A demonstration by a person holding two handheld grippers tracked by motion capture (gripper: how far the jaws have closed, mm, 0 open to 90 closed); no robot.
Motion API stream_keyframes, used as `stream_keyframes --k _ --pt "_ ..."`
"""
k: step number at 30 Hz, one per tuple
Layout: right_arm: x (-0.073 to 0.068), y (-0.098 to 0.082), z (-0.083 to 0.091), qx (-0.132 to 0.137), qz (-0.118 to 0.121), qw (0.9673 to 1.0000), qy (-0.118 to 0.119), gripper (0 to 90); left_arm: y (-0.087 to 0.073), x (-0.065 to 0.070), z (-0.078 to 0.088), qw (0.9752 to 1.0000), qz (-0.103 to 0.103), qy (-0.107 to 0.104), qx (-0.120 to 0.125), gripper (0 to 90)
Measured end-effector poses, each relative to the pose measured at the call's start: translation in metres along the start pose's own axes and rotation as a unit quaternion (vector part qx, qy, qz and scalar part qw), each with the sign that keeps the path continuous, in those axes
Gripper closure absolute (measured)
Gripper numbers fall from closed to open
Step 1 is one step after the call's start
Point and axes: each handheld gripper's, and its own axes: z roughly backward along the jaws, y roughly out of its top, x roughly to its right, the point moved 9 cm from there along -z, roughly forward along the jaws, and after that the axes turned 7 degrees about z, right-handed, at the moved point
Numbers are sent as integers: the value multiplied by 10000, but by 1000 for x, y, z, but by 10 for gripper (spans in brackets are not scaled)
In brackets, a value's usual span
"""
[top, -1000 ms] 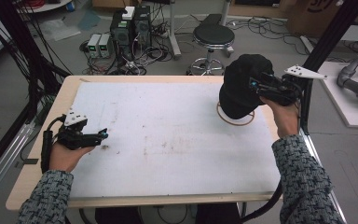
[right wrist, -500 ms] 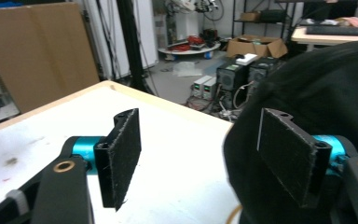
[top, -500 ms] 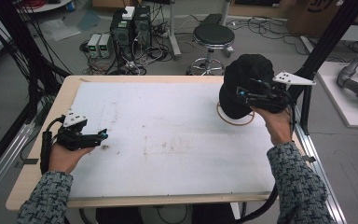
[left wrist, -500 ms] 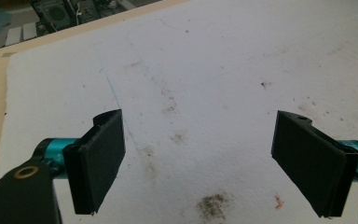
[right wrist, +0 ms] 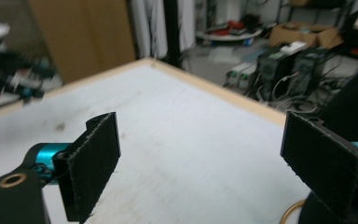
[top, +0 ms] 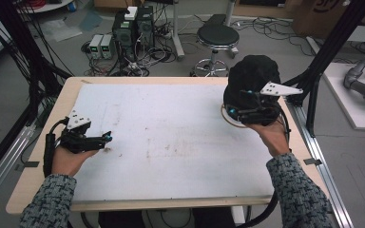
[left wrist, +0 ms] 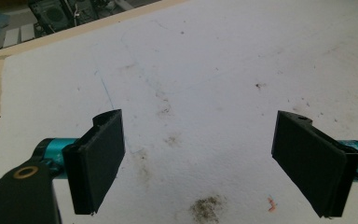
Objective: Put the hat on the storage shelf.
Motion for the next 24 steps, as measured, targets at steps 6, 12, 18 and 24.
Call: stream_keyframes --k 6,12,18,24 --pt "-14 -17 -10 -281 -6 9992 285 117 0 0 3 10000 -21 9 6 170" --pt "-20 -27 -16 -431 -43 9983 392 116 0 -1 4 10000 -8 23 21 170" --pt "-19 -28 -16 -429 -91 9983 396 117 3 0 4 10000 -4 15 56 170" --pt "-20 -28 -16 -447 -107 9981 401 117 3 1 3 10000 -13 6 42 170"
